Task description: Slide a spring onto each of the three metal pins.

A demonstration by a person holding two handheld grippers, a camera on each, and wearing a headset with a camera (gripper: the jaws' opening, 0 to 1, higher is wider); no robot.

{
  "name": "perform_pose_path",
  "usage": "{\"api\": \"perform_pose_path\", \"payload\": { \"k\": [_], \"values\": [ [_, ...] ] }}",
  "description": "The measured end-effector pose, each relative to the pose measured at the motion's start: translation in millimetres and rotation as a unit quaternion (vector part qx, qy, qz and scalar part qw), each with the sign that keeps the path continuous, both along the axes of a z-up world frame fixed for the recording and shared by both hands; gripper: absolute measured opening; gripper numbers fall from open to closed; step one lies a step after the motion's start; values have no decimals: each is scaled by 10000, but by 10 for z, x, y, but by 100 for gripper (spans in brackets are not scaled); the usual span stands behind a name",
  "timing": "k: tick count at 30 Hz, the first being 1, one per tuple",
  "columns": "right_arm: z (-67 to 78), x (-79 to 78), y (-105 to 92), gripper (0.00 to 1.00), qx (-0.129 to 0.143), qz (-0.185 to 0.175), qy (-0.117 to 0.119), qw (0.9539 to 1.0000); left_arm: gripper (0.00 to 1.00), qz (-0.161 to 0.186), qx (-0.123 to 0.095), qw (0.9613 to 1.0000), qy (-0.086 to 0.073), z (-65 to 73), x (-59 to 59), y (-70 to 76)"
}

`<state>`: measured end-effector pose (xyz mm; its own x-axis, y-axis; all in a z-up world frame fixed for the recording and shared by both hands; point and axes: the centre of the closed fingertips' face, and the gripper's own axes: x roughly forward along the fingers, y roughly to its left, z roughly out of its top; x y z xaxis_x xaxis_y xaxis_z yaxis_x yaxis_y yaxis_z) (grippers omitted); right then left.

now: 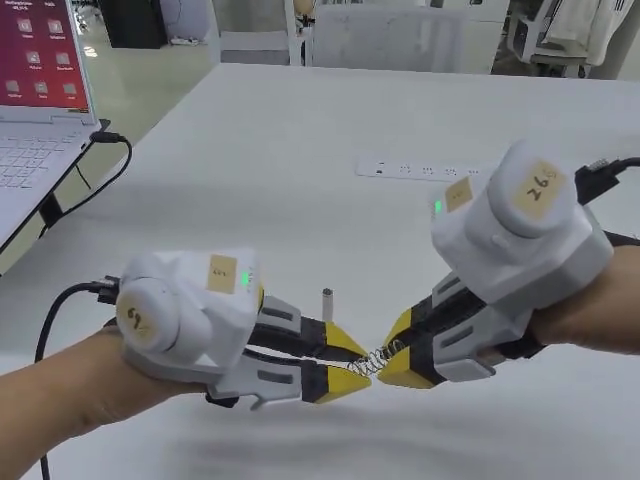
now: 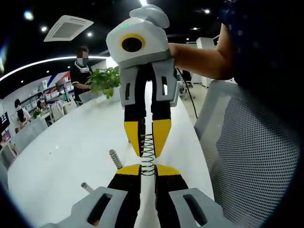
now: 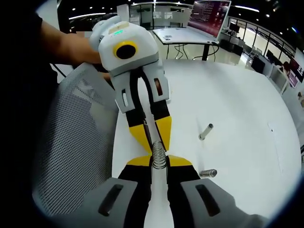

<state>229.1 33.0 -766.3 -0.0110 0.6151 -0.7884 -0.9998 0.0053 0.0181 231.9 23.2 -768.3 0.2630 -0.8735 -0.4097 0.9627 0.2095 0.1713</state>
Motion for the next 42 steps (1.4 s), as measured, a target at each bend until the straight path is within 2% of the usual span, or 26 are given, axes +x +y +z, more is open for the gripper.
{"api": "perform_pose_path", "payload": {
  "k": [27, 42],
  "values": [
    [-18, -33, 96, 8, -466, 407, -113, 9980, 2, 1, 13, 10000, 86, -62, 3, -6],
    [-3, 0, 141, 8, -896, 795, -196, 9926, 2, 113, -78, 9999, 98, -40, 43, 13]
  ]
}}
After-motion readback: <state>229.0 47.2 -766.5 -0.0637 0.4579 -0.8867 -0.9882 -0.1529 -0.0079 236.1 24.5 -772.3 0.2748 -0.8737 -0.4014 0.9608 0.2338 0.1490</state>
